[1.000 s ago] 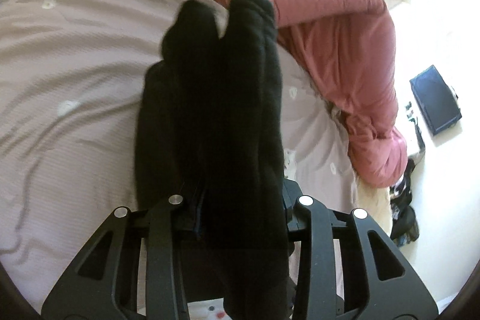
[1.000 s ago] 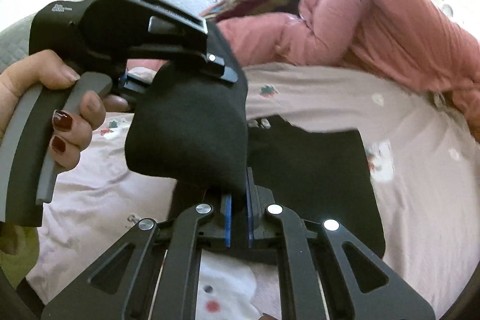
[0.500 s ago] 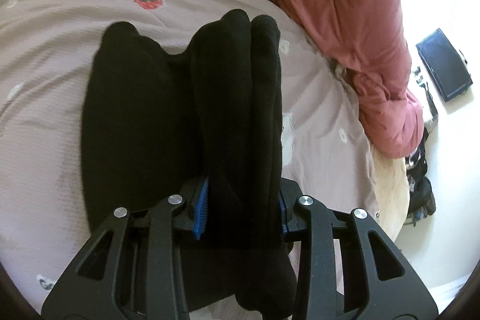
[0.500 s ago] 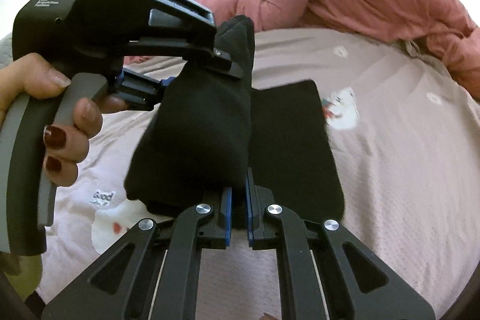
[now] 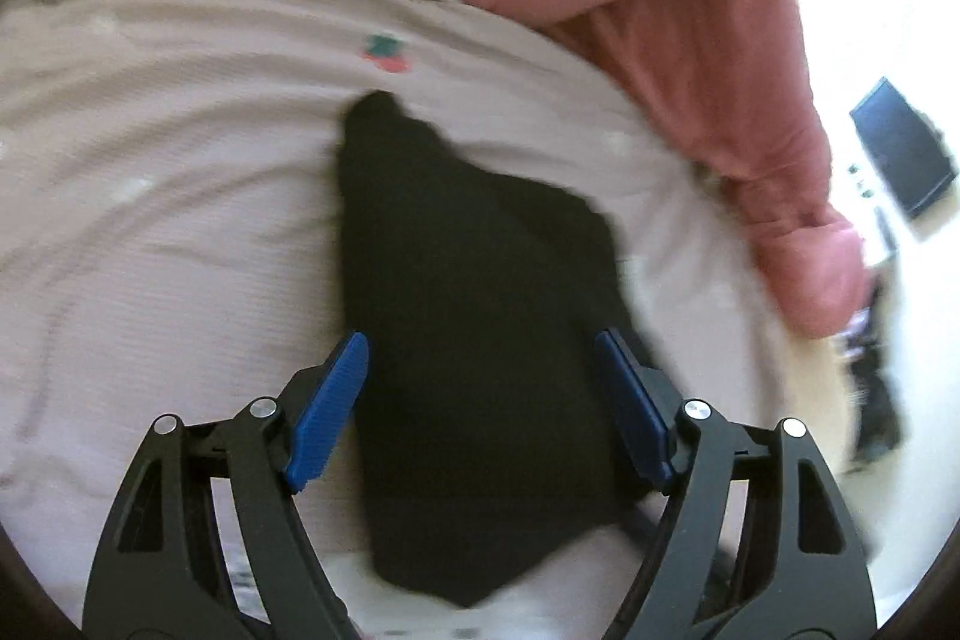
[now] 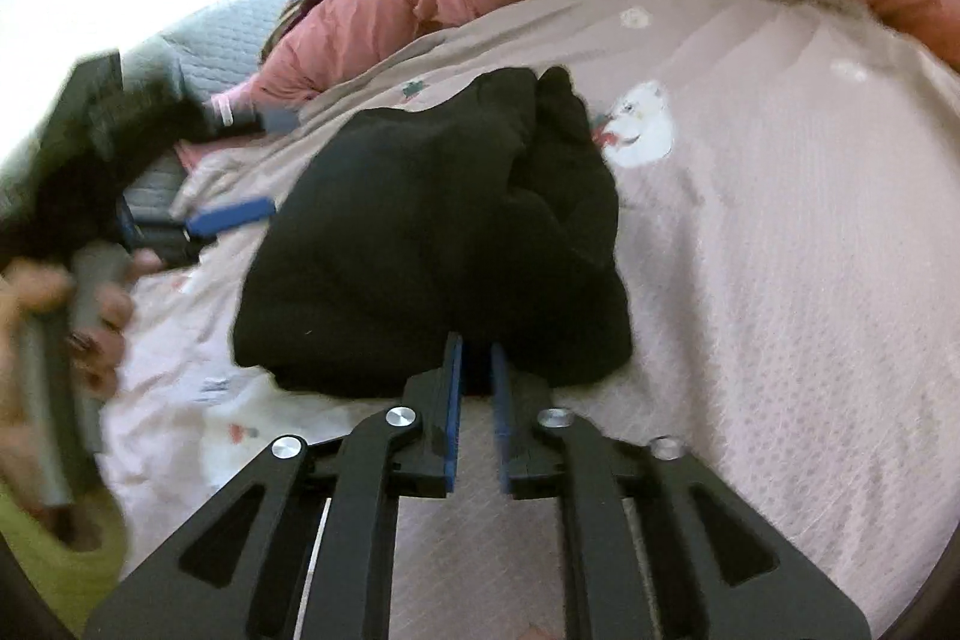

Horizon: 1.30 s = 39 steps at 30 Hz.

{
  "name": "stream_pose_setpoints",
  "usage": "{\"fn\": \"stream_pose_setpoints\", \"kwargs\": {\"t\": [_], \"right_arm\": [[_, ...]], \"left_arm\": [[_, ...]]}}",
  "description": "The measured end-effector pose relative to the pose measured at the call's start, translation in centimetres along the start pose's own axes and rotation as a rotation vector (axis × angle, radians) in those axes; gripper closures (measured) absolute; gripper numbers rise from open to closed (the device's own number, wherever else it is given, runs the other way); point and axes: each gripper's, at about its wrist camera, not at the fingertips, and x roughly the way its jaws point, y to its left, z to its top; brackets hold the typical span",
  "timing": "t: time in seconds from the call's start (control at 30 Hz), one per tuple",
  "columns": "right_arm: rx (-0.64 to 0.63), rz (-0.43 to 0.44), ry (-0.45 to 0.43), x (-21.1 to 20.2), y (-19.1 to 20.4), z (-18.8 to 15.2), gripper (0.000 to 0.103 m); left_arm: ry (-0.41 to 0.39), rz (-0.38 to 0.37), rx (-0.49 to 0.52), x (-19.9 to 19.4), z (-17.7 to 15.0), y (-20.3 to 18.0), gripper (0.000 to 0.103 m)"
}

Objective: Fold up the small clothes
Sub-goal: 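Press the folded bundle flat with the right tool and open it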

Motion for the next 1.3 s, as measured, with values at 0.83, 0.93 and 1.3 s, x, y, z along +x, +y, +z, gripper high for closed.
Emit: {"fn": "stream_pose_setpoints", "kwargs": {"t": [0.83,0.93,1.3], "right_arm": [[0.133,-0.013,0.02,1.4,-2.5,3.2,0.079],[0.092,-0.06,0.007,1.2,-1.9,3.0,0.076],[-0.015,-0.186,-0.004,0.6,-0.4,2.8,0.059]], "left_arm": [[0.016,0.07,0.133,-1.0,-4.5,1.2,0.032],[0.017,0.074,0.136,-1.2,-4.7,1.3,0.032],[0.017,0.085,0.131,-1.8,-5.1,1.3,0.031]]}}
